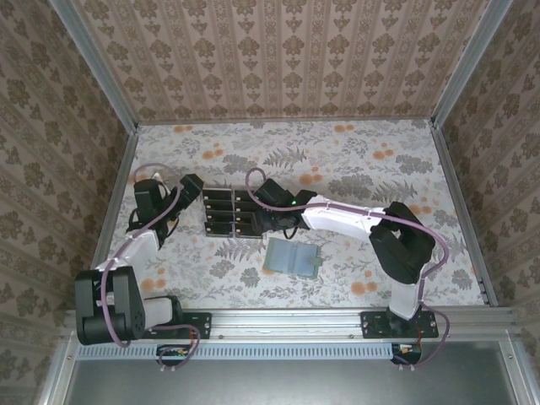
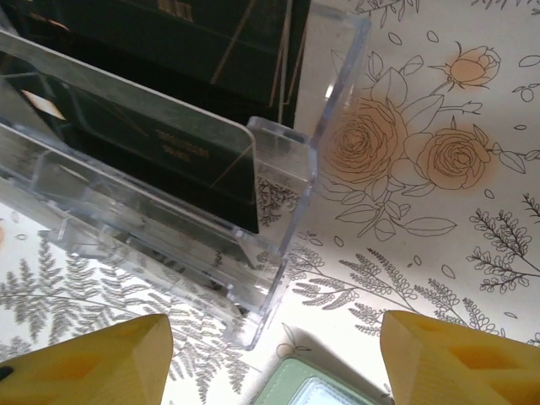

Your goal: Put the credit cards into the card holder

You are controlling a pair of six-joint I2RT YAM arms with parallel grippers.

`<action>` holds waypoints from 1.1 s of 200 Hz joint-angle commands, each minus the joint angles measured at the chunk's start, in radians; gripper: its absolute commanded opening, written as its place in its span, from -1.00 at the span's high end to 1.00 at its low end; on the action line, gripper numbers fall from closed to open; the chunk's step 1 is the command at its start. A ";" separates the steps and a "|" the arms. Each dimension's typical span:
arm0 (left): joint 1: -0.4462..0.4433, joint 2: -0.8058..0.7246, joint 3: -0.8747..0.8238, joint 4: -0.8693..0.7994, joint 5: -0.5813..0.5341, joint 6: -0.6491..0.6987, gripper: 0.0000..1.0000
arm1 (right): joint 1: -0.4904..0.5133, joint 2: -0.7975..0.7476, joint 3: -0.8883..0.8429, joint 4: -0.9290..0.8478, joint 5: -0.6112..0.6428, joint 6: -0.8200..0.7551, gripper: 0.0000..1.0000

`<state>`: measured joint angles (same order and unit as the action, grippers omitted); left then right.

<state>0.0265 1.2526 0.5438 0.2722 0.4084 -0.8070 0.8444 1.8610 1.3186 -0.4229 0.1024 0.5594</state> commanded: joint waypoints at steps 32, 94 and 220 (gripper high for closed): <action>-0.076 0.066 -0.025 0.151 -0.008 -0.051 -1.00 | -0.042 0.048 0.029 -0.007 0.052 -0.025 -0.33; -0.128 0.146 -0.041 0.271 -0.033 -0.101 -1.00 | -0.106 0.066 0.012 0.000 0.071 -0.029 -0.32; -0.313 0.367 0.133 0.344 -0.109 -0.124 -1.00 | -0.269 0.055 -0.026 0.011 0.085 -0.028 -0.31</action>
<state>-0.2550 1.5757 0.6083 0.5789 0.3241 -0.9180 0.6071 1.9049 1.3201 -0.4038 0.1509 0.5465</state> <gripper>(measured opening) 0.997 0.658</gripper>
